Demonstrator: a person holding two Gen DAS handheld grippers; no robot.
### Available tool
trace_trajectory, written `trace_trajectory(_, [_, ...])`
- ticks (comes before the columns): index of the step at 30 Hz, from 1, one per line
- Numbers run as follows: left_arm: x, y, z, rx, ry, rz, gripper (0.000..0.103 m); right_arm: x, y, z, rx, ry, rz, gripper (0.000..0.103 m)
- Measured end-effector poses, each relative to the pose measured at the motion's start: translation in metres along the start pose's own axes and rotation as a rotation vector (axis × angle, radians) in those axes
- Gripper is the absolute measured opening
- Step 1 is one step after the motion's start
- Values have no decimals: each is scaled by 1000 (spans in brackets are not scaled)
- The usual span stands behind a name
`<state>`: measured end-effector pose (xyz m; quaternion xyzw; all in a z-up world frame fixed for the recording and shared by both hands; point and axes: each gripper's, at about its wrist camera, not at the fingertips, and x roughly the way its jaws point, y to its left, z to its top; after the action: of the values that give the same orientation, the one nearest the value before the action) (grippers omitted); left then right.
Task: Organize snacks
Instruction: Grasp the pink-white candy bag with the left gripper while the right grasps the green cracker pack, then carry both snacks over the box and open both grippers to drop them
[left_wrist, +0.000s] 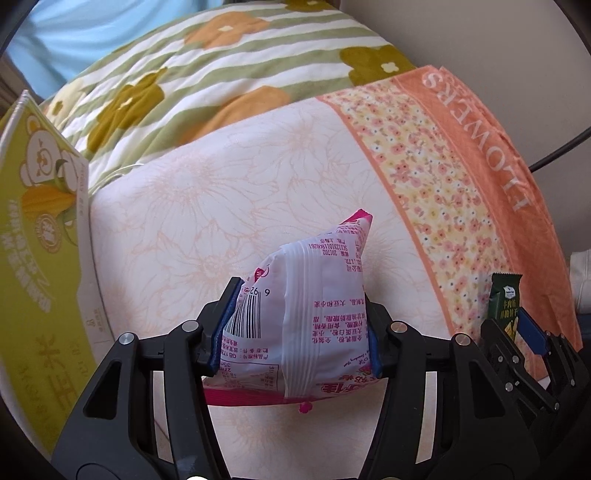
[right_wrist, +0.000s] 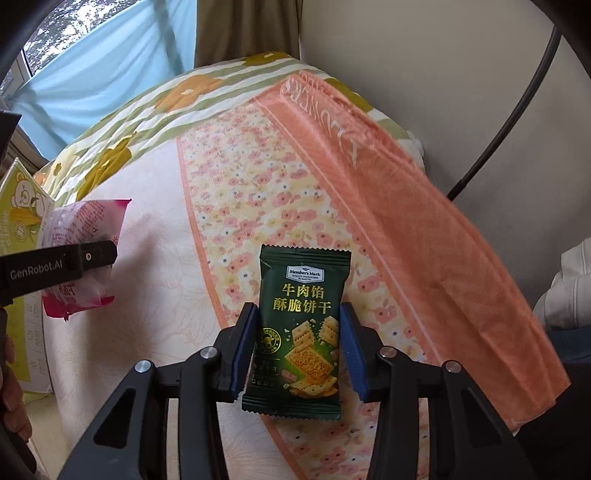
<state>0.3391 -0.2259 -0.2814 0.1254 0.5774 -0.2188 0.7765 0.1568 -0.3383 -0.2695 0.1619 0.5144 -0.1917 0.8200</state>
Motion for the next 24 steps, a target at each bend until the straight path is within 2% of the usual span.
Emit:
trace_trajectory(5, [-41, 1, 3, -40, -79, -10, 52, -28, -3, 15, -43, -60, 43, 40])
trace_trajectory(10, [-100, 3, 5, -97, -187, 7, 52, -66, -1, 31, -124, -146, 93, 40])
trace_trajectory(15, [-167, 17, -2, -174, -317, 47, 52, -105, 14, 52, -223, -214, 206, 40])
trace_trajectory(17, [-188, 26, -8, -208, -352, 62, 52, -118, 25, 60, -263, -210, 249, 40])
trace_trajectory(24, [-240, 86, -41, -344, -426, 125, 52, -151, 77, 74, -381, -203, 454, 40])
